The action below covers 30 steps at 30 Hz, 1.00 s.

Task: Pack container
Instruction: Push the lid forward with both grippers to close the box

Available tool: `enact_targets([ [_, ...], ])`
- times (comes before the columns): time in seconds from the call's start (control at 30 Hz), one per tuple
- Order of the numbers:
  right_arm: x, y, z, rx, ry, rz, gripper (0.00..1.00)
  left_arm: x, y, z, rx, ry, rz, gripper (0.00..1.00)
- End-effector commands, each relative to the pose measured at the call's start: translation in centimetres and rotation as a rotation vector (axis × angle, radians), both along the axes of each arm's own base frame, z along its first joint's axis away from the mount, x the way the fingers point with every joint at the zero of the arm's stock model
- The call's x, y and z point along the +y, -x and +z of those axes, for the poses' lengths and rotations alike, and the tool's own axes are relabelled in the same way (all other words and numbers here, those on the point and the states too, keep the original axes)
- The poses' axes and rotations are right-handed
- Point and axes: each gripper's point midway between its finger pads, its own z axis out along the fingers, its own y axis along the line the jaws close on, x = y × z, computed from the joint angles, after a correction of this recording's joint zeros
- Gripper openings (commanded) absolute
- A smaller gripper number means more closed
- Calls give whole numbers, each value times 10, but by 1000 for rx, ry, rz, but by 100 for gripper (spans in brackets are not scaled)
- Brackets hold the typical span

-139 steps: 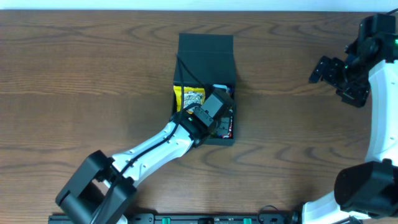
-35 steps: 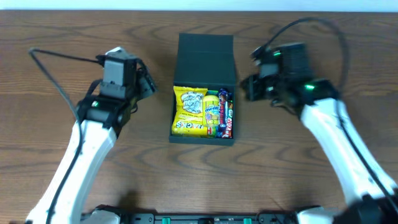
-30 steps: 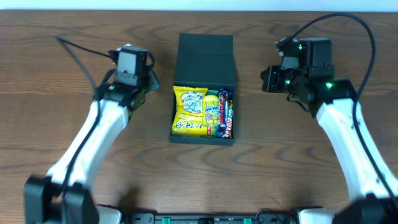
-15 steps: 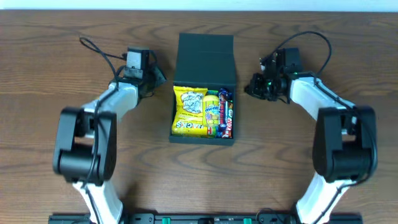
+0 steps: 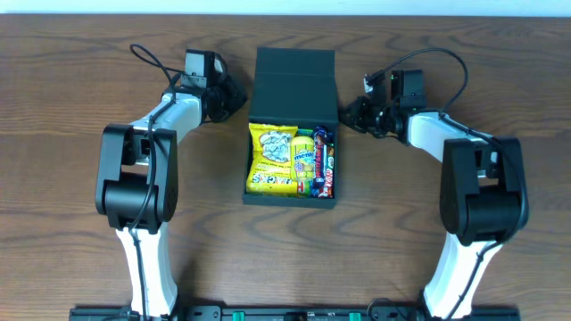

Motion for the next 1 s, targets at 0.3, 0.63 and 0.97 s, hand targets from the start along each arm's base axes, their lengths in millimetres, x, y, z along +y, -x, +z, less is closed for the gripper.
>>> enact_targets([
  [0.3, 33, 2, 15, -63, -105, 125, 2, -40, 4, 16, -31, 166, -160, 5],
  [0.63, 33, -18, 72, -255, -148, 198, 2, -55, -8, 55, -183, 193, -311, 6],
  [0.97, 32, -13, 139, -418, -116, 237, 2, -60, -7, 120, -352, 172, -418, 6],
])
